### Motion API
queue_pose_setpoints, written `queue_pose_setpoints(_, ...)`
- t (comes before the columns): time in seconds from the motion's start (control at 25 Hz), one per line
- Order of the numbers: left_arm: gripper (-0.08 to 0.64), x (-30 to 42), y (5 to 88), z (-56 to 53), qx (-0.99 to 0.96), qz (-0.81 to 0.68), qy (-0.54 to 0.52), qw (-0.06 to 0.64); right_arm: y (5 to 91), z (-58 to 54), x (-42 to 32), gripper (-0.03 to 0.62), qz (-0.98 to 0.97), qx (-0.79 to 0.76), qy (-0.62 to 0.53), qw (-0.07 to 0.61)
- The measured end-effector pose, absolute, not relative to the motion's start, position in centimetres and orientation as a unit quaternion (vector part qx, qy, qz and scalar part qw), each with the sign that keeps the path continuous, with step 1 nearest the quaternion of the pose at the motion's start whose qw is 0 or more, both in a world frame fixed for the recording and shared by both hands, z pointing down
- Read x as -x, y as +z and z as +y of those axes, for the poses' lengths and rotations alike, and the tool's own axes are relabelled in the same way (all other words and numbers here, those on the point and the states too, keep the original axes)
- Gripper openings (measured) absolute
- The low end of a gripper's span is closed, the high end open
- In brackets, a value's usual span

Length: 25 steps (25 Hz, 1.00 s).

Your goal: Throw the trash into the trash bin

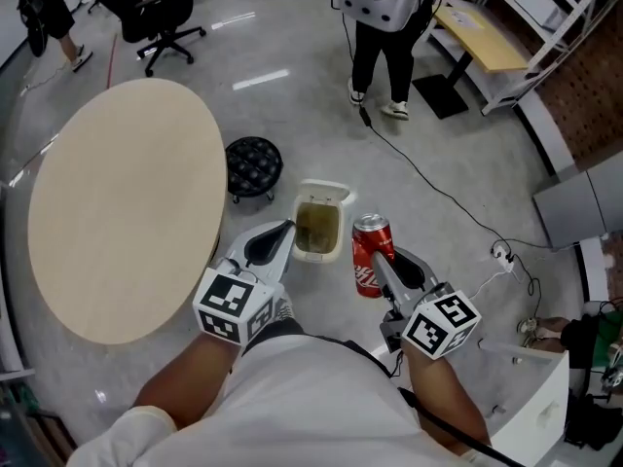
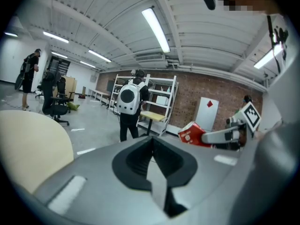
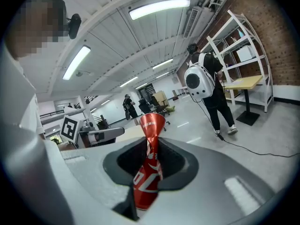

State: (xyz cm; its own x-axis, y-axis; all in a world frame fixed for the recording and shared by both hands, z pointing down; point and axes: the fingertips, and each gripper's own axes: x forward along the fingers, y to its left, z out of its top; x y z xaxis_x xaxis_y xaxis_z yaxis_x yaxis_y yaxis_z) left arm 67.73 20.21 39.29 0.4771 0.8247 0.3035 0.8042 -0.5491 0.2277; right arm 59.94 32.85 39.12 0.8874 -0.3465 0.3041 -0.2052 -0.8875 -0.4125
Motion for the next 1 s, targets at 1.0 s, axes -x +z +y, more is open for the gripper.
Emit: queue_pose_setpoints(1.0, 0.006, -71.9, 51.3, 21.0, -0.860, 0.402, 0.314, 0.018, 53.3, 32.5, -68.0, 0.069, 0.193, 0.906, -0.325, 0.190)
